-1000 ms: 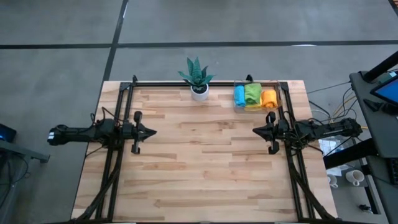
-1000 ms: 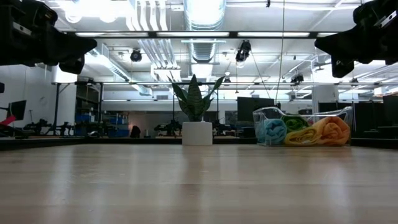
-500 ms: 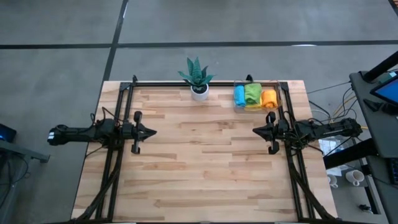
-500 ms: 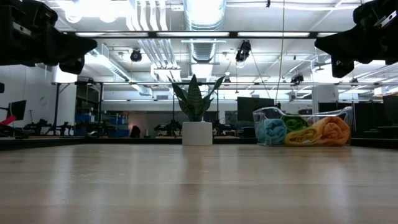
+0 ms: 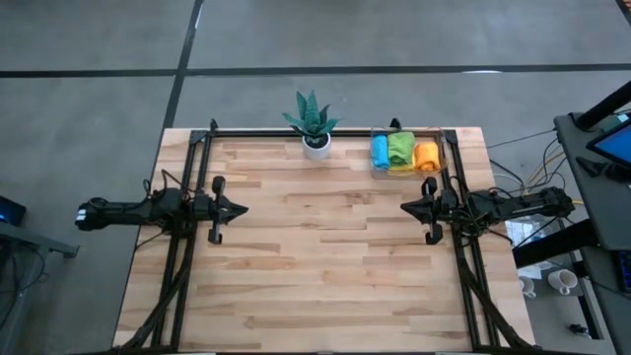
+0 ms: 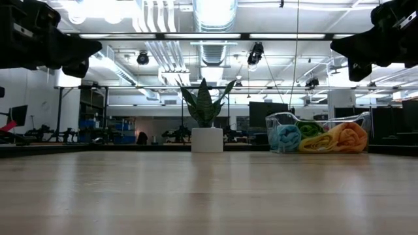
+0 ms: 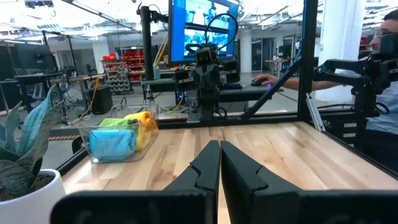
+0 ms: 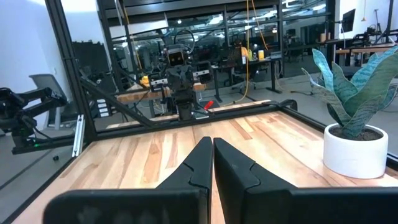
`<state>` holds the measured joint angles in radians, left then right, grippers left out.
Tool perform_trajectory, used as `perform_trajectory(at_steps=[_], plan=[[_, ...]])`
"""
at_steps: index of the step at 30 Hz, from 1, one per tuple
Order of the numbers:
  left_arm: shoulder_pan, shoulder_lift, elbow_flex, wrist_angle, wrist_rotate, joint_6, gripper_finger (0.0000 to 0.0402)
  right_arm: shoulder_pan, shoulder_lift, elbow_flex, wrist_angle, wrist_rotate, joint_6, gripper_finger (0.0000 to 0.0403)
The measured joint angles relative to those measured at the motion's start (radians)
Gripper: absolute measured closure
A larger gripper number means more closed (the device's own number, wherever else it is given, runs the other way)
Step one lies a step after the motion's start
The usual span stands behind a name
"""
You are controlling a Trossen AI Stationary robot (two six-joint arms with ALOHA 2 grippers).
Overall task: Roll microfiber towels into tight, uniform cylinder then place into a basket
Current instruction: Return to Home Position
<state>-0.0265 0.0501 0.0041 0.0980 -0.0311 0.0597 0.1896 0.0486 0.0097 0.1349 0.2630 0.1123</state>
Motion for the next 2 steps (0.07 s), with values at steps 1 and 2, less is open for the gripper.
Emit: perform_trajectory(at_steps=[1,2], plan=[[0.0,0.001,0.0,-0.001,0.0,0.0,0.0402,0.0,0.0,0.0,0.0,0.0,0.0,0.0394],[0.0,0.001,0.0,-0.003,0.0,0.0,0.0402,0.0,0.0,0.0,0.0,0.0,0.0,0.0394]])
